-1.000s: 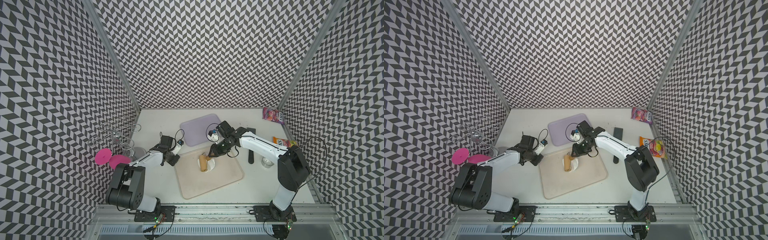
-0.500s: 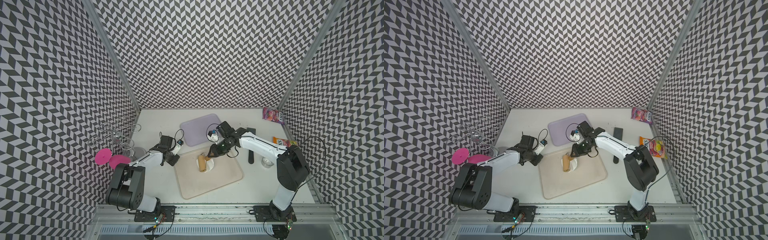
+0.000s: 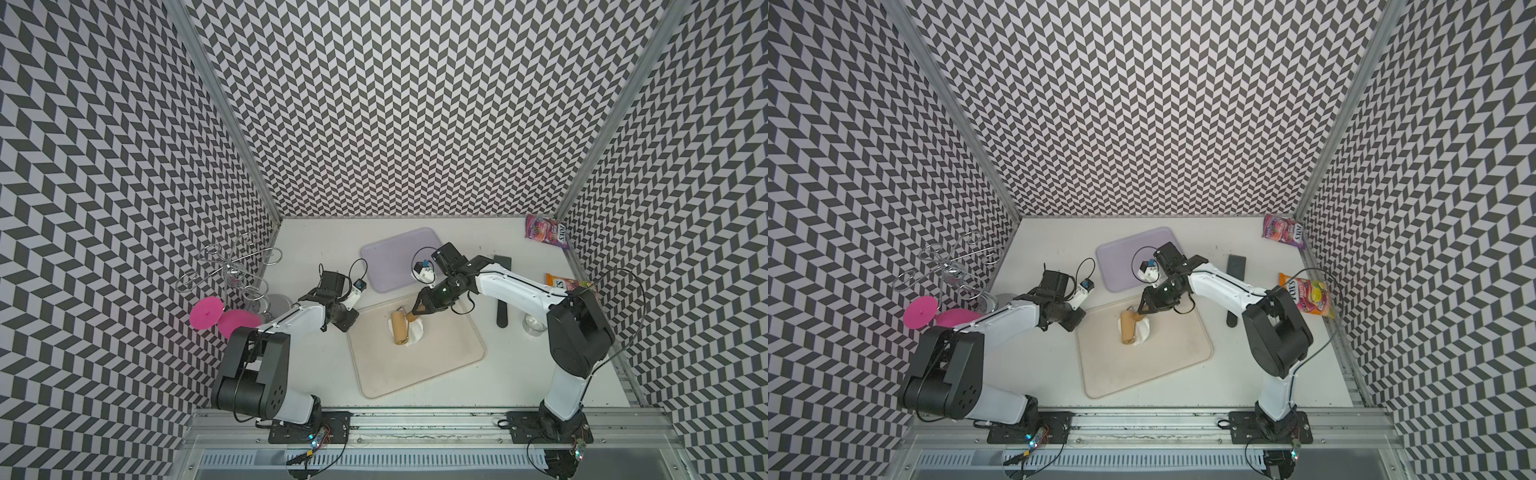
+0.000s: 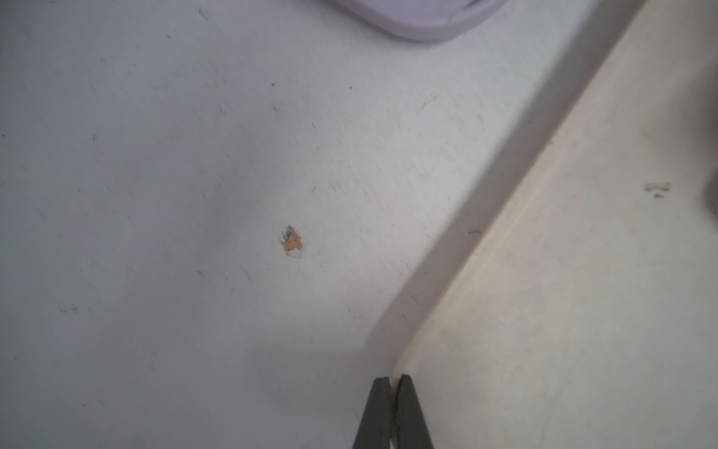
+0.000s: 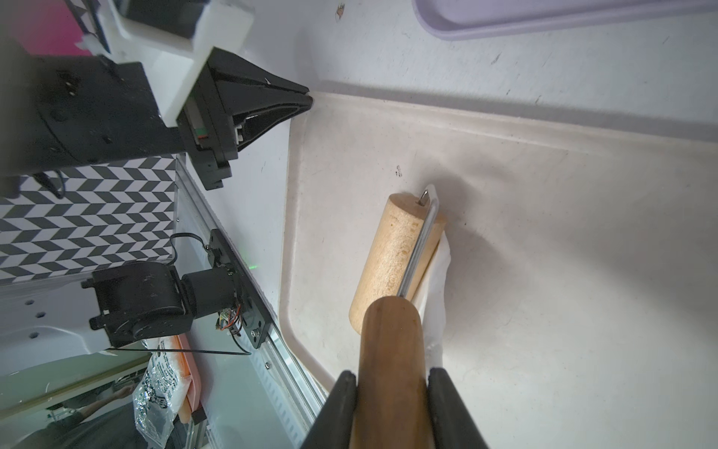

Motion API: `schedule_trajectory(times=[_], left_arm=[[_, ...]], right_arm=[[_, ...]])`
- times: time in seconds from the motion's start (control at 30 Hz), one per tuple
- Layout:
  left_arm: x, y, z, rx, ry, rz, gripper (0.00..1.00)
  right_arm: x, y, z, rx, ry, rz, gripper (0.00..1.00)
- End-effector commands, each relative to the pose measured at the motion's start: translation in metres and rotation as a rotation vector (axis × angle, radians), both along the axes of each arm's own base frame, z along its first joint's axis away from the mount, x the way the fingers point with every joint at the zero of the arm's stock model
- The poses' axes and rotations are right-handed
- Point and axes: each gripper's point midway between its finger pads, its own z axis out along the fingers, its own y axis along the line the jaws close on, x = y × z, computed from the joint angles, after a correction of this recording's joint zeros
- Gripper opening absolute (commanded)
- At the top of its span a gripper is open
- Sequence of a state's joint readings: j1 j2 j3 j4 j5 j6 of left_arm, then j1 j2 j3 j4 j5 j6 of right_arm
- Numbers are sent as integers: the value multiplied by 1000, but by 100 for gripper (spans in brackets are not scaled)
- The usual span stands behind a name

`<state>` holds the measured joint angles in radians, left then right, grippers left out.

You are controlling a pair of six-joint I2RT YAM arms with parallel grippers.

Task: Roll out the dumpling wrappers from the dough
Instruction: Flatten out the dough on the work surface.

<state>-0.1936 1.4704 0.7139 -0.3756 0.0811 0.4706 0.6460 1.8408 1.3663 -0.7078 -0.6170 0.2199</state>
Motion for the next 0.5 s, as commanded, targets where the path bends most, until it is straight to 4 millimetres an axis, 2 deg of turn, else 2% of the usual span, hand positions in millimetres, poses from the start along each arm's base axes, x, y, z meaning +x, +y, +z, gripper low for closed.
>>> schedule_trajectory(times=[0.0, 0.33, 0.47], left_arm=[[-12, -20, -3, -77, 32, -57, 0], [-12, -21, -3, -78, 31, -57, 0], [-11, -20, -3, -76, 30, -55, 0]], right_arm=[[-28, 6, -48, -64, 139, 35, 0], [-24, 14, -42, -44, 125, 27, 0], [-20, 22, -21, 11, 81, 33, 0]])
